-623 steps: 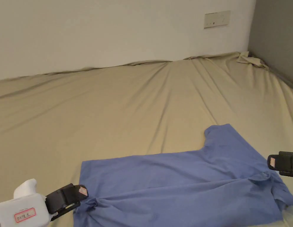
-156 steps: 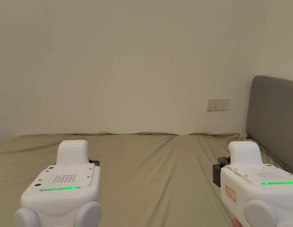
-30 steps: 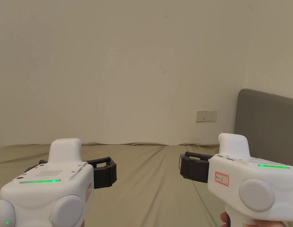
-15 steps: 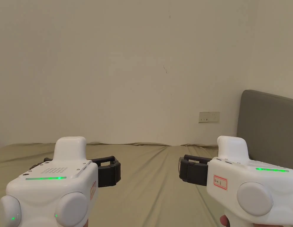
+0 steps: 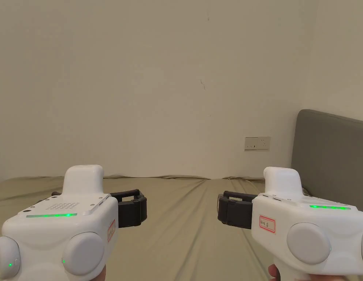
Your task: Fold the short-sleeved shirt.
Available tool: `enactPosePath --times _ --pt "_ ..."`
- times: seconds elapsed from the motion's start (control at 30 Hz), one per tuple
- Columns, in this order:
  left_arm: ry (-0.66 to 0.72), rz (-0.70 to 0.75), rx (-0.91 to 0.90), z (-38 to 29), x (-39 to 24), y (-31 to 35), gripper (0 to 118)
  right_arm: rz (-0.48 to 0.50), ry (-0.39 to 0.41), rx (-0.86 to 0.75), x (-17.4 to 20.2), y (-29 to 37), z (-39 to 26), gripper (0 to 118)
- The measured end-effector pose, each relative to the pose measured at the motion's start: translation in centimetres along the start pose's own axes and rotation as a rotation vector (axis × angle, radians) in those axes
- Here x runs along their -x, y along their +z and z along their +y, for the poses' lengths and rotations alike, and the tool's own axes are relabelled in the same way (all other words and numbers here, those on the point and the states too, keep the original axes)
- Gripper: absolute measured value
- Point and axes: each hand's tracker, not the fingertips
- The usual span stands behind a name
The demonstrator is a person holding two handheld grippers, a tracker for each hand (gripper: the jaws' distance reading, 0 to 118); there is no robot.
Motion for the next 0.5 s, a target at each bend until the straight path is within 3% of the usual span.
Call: enactPosePath --times 0.37,0.5 --pt "0.0 -0.003 -0.003 0.03 -0.09 0.25 118 -0.008 0.005 0.012 0.49 -0.35 -0.16 118" --pt "0.0 -0.008 -0.002 0.05 -0.14 0.27 118 -0.027 0.003 -0.023 0.41 -0.04 0.06 107"
